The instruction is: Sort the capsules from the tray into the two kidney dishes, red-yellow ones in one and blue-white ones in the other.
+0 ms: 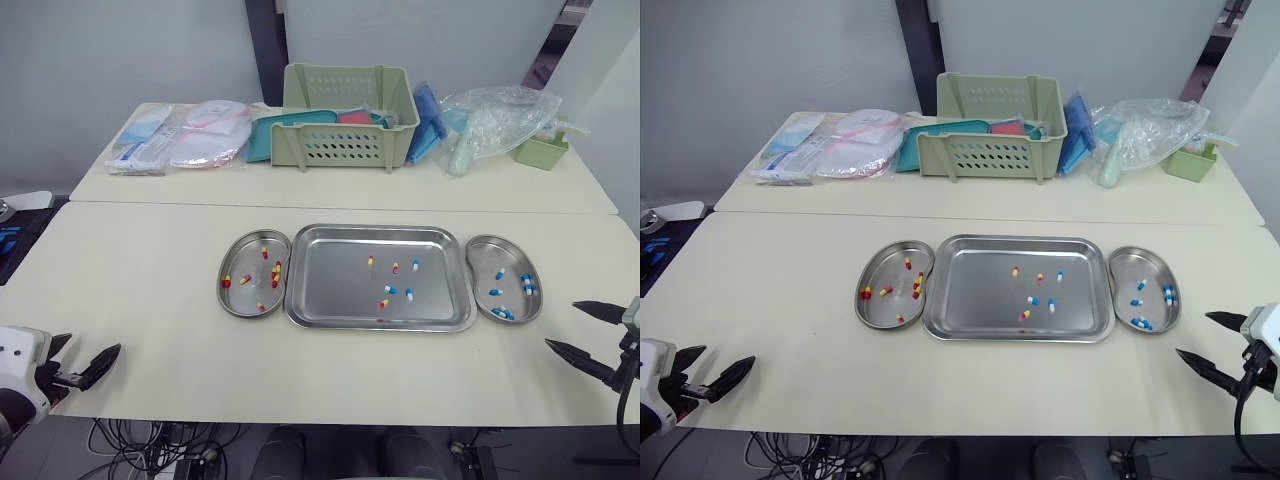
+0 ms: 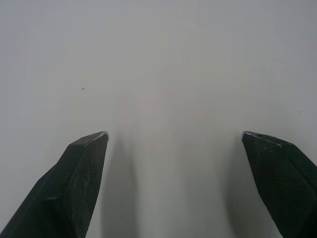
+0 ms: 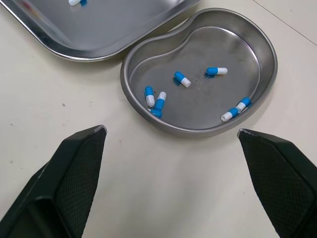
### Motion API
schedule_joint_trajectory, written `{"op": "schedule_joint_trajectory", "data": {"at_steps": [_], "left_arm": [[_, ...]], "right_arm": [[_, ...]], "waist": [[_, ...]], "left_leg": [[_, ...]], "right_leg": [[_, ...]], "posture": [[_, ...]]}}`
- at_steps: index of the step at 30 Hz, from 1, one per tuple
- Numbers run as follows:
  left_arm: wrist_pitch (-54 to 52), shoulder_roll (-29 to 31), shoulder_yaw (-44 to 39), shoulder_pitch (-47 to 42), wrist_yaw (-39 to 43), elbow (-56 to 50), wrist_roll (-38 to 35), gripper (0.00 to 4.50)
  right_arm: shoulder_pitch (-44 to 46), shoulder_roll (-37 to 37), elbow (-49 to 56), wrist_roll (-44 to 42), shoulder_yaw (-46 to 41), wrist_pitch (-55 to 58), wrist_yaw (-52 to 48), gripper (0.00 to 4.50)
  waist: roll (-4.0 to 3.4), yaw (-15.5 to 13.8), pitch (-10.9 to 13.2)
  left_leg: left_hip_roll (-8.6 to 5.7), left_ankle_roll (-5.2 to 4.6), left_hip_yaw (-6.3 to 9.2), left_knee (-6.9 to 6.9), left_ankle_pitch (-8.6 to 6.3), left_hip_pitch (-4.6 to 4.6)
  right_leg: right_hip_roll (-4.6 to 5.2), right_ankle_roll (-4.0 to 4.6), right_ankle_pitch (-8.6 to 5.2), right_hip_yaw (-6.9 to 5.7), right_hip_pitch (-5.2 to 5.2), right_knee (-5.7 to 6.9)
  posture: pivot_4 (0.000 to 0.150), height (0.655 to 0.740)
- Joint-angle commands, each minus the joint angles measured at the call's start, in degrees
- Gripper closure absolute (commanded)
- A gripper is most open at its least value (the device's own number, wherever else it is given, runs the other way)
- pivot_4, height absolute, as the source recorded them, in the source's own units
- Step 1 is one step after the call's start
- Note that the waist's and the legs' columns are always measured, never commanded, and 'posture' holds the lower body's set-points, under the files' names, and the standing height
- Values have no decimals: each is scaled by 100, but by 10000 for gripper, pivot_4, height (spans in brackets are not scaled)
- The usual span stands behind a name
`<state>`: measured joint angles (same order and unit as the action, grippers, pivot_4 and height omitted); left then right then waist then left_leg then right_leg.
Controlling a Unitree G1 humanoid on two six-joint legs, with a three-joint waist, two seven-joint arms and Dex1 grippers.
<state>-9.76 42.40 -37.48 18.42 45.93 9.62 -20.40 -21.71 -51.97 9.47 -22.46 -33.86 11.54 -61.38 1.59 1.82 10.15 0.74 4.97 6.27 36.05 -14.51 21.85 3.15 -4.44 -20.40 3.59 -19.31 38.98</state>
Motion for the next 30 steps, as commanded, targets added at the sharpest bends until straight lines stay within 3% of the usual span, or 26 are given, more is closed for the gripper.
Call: {"op": "schedule_joint_trajectory", "data": {"at_steps": [1, 8, 20, 30], "left_arm": [[35, -6, -175, 43, -42, -163, -124, 361], [115, -8, -155, 104, 54, -314, -171, 361], [-305, -57, 152, 672, 637, -1973, -703, 361], [-477, -190, 678, 1004, 1084, -3425, -1185, 361]], "right_arm": [[64, -127, -32, 31, -174, -113, -74, 0], [208, -160, -23, 53, -166, -58, -145, 0], [285, -220, -173, 125, -62, -203, -297, 0], [-434, 554, 2258, -240, 775, -38, -69, 0]], "waist": [[0, 0, 0], [0, 1, 0], [-1, 0, 0], [-7, -5, -2]], "left_leg": [[0, 0, 0, 0, 0, 0], [0, 0, -1, 0, 0, 0], [-1, 0, -3, 1, 0, 1], [1, 0, -2, 1, 0, 2]], "right_leg": [[0, 0, 0, 0, 0, 0], [0, 0, 0, 0, 0, 0], [0, 0, 0, 2, 2, -1], [-2, 0, 0, 1, 3, -2]], "posture": [[1500, 7390], [1500, 7390], [1500, 7390], [1500, 7390]]}}
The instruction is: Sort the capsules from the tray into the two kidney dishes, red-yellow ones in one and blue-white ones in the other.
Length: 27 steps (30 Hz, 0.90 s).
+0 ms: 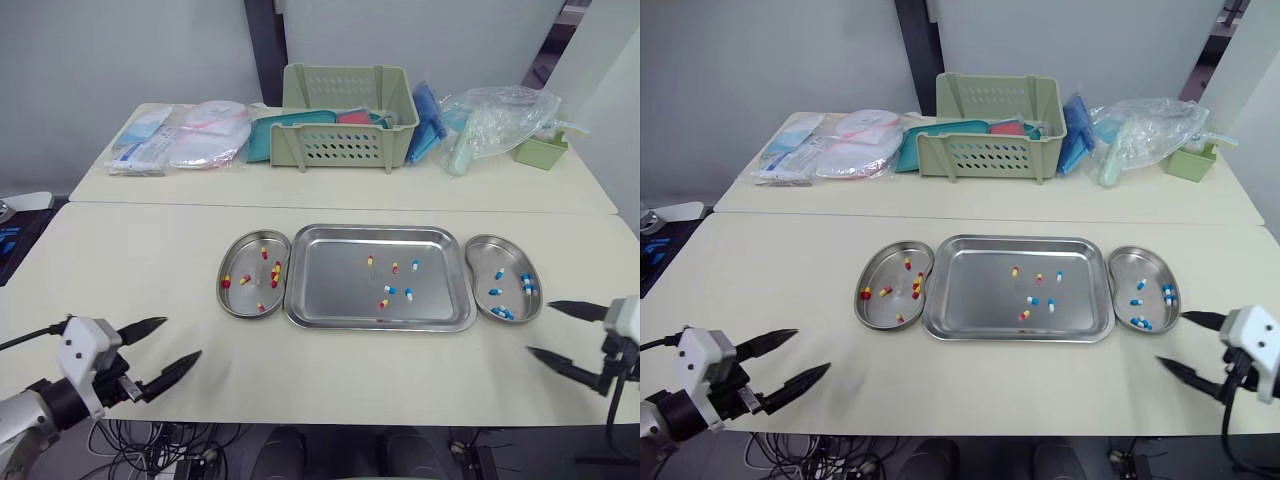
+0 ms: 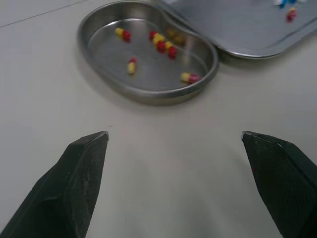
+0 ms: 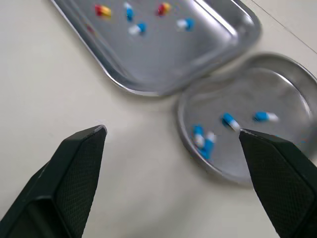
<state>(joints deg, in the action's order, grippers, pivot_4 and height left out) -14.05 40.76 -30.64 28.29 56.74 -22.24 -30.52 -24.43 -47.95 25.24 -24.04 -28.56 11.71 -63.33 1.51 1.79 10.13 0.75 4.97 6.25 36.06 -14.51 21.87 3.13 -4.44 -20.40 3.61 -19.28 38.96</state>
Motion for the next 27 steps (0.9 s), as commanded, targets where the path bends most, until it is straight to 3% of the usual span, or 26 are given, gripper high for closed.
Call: {"op": "schedule_joint_trajectory", "data": {"at_steps": [1, 10, 13, 18, 23, 26, 27], "left_arm": [[-56, -26, 6, 38, 49, -286, -203, 361], [-261, 19, 213, -9, 181, -948, -577, 361], [-592, 279, 547, -300, 97, -1276, -641, 361], [-1395, 632, 1688, -1722, -245, -1385, -580, 361], [-1851, 439, 2605, -2788, -519, -1257, -498, 361], [-2047, 133, 3184, -3346, -840, -1084, -265, 5493], [-2172, 7, 3381, -3547, -966, -1002, -194, 9176]], "right_arm": [[-254, 230, 855, -45, 412, -82, 146, 0], [-171, 491, 991, 77, 1121, -55, 493, 0], [-111, 498, 884, 132, 1227, -148, 511, 0], [-183, 646, 473, 253, 1359, -564, 440, 0], [-305, 805, 201, 317, 1456, -956, 453, 0], [-443, 910, 99, 369, 1503, -1165, 472, 0], [-489, 937, 83, 387, 1520, -1217, 481, 0]], "waist": [[0, -3, 0], [2, -1, -1], [2, -5, -1], [2, -54, -2], [-2, 24, 0], [-10, 5, -3], [-10, -5, -3]], "left_leg": [[0, 0, 0, 0, 0, 1], [-1, 0, 1, 1, 0, -3], [-1, 0, 2, 1, 0, -2], [-5, 0, 10, 5, 0, -4], [-3, 0, 7, -1, 0, -2], [-4, 0, 4, 4, 0, -3], [-4, 0, 5, 5, 0, -4]], "right_leg": [[0, 0, 0, 0, 0, 0], [0, 0, 0, 0, 2, 0], [0, 0, 0, -1, 2, 0], [1, 0, 0, -7, 9, -1], [-2, 0, 0, -4, 1, -2], [-2, 0, 0, -2, 4, 2], [-1, 0, 0, -2, 6, 2]], "posture": [[1500, 7390], [1500, 7390], [1500, 7390], [1500, 7390], [1500, 7390], [1500, 7390], [1500, 7390]]}}
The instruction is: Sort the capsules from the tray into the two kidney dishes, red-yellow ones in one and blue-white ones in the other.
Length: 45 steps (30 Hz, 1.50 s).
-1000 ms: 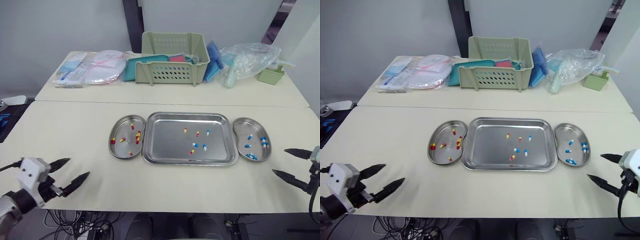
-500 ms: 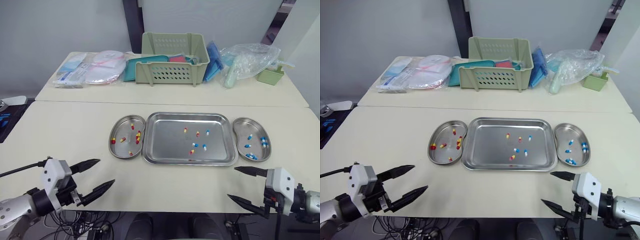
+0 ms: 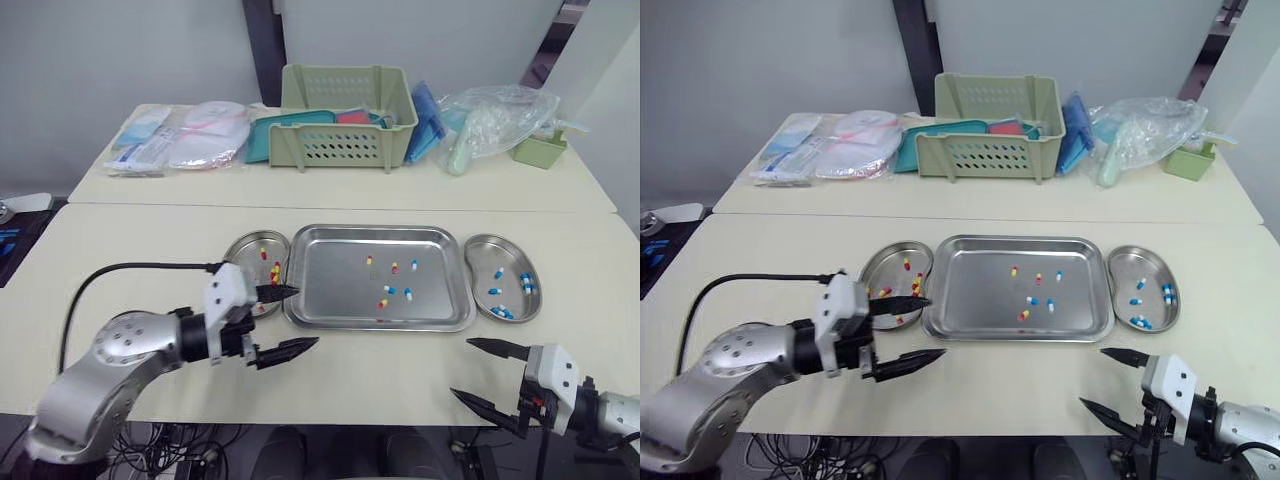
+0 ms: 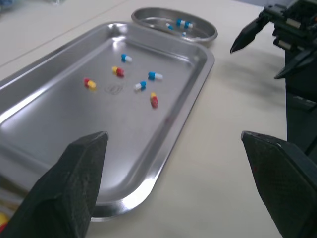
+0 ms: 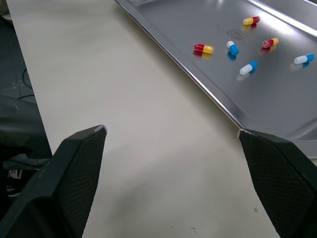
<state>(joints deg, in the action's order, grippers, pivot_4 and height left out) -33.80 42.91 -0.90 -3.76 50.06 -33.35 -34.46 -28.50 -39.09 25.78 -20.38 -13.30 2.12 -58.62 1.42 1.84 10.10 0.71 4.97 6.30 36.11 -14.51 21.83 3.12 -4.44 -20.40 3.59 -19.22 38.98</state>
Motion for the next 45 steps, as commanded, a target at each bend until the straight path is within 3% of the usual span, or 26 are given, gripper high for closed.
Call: {"op": "schedule_joint_trajectory", "data": {"at_steps": [1, 2, 8, 16, 30, 45], "left_arm": [[-277, -300, 570, -503, -367, 172, 273, 11976], [-300, -415, 725, -653, -430, 240, 356, 15141], [-791, -1170, 1629, -1751, -969, 951, 972, 15141], [-1734, -1469, 2153, -2763, -866, 1473, 1056, 15141], [-1443, -1986, 2867, -3152, -1030, 2314, 1917, 15141], [-1002, -2558, 2934, -3246, -984, 3135, 2451, 15141]], "right_arm": [[-115, 65, 25, 38, 7, -300, 17, 0], [-142, 77, 26, 51, 22, -330, 29, 0], [-265, 120, 85, 102, 84, -377, 126, 0], [-447, 146, 252, 114, 138, -337, 316, 0], [-399, 129, 640, 38, 265, -29, 659, 0], [-238, 212, 1102, -157, 214, 472, 1045, 0]], "waist": [[0, -12, -1], [0, -4, -1], [0, -20, -1], [-3, 1, -3], [-2, -15, -2], [-3, -21, -3]], "left_leg": [[-1, 0, 1, 2, 0, 0], [-1, 0, 1, 3, 0, 0], [-4, 0, 2, 4, 0, 3], [-4, 1, 2, 4, 1, 3], [-5, 1, 4, 7, 1, 5], [-6, 1, 5, 8, 1, 7]], "right_leg": [[0, 0, 0, 0, 1, 0], [0, -1, 0, -1, 2, 1], [0, -1, 0, -1, 2, -1], [-1, -1, 0, -1, -1, 0], [0, -1, 0, -1, 0, 0], [1, -1, 0, -3, 0, 0]], "posture": [[1500, 7390], [1500, 7390], [1500, 7390], [1500, 7390], [1500, 7390], [1500, 7390]]}}
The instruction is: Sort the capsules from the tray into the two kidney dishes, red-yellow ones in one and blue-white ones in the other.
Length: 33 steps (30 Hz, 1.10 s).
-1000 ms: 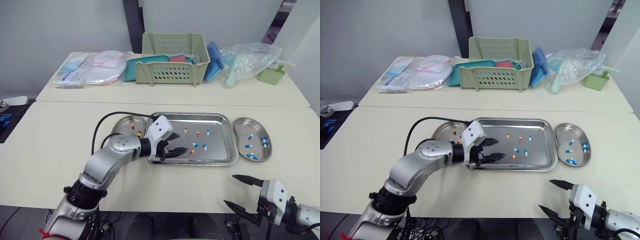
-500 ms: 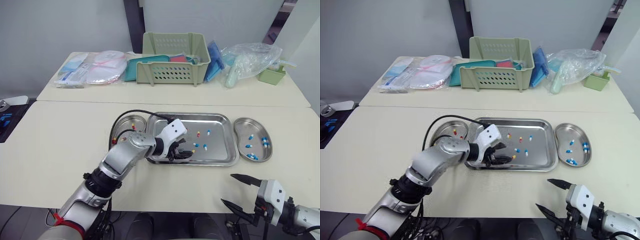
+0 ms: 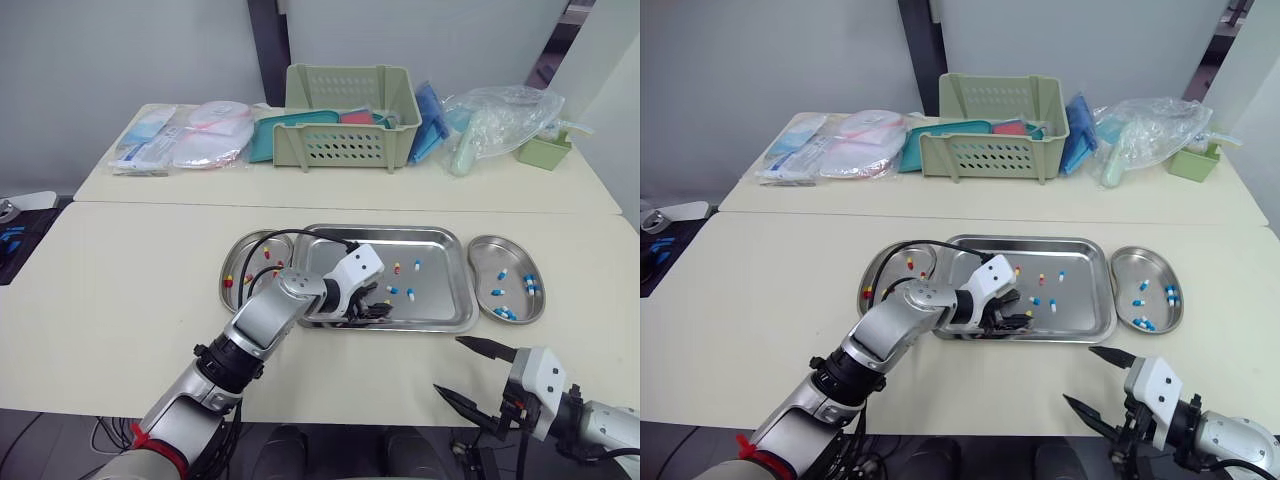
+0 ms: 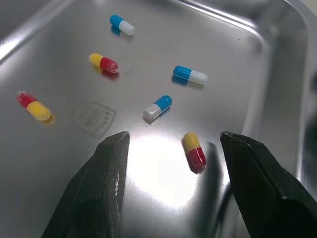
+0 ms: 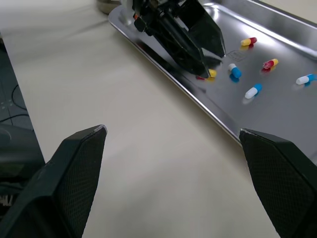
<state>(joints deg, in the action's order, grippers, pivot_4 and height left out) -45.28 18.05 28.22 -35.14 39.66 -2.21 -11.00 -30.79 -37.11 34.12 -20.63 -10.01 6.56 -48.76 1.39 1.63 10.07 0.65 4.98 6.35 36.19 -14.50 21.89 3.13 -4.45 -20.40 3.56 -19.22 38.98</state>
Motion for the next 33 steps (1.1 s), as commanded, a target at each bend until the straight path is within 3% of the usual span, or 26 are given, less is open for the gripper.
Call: {"op": "schedule_joint_trajectory", "data": {"at_steps": [1, 2, 6, 13, 26, 33], "left_arm": [[159, -77, 40, -98, 74, 39, 129, 15141], [170, -81, 50, -87, 91, 49, 148, 15141], [153, -75, 60, -31, 168, 61, 203, 23364], [109, -38, 5, 9, 259, 59, 269, 44821], [50, 84, -448, -324, 350, -339, 132, 44821], [-650, 790, -1494, -148, 417, -1190, -362, 44821]], "right_arm": [[-3, 13, 294, -158, -130, 66, 90, 0], [2, 13, 315, -177, -141, 95, 115, 0], [18, -1, 361, -232, -184, 175, 175, 0], [72, -9, 357, -234, -208, 235, 196, 0], [271, -40, 317, -231, -227, 244, 140, 0], [528, -99, 417, -204, -66, 294, 118, 0]], "waist": [[0, 2, 0], [0, 4, 0], [0, 3, 0], [0, 3, 0], [0, 2, 0], [-2, 34, -1]], "left_leg": [[0, 0, 0, 0, 0, 0], [0, 0, 0, 0, 0, 0], [0, 0, 0, 0, 0, 0], [0, 0, 0, 0, 0, 0], [0, 0, 0, 0, 0, 1], [2, 0, 0, -1, 0, -1]], "right_leg": [[0, 0, 0, 0, 0, 0], [0, 0, 0, 1, 0, 0], [0, 0, 0, 1, 0, 0], [0, 0, 0, 0, 0, 0], [0, 0, 0, 0, -1, 0], [-1, 0, 0, 1, -3, 2]], "posture": [[1500, 7390], [1500, 7390], [1500, 7390], [1500, 7390], [1500, 7390], [1500, 7390]]}}
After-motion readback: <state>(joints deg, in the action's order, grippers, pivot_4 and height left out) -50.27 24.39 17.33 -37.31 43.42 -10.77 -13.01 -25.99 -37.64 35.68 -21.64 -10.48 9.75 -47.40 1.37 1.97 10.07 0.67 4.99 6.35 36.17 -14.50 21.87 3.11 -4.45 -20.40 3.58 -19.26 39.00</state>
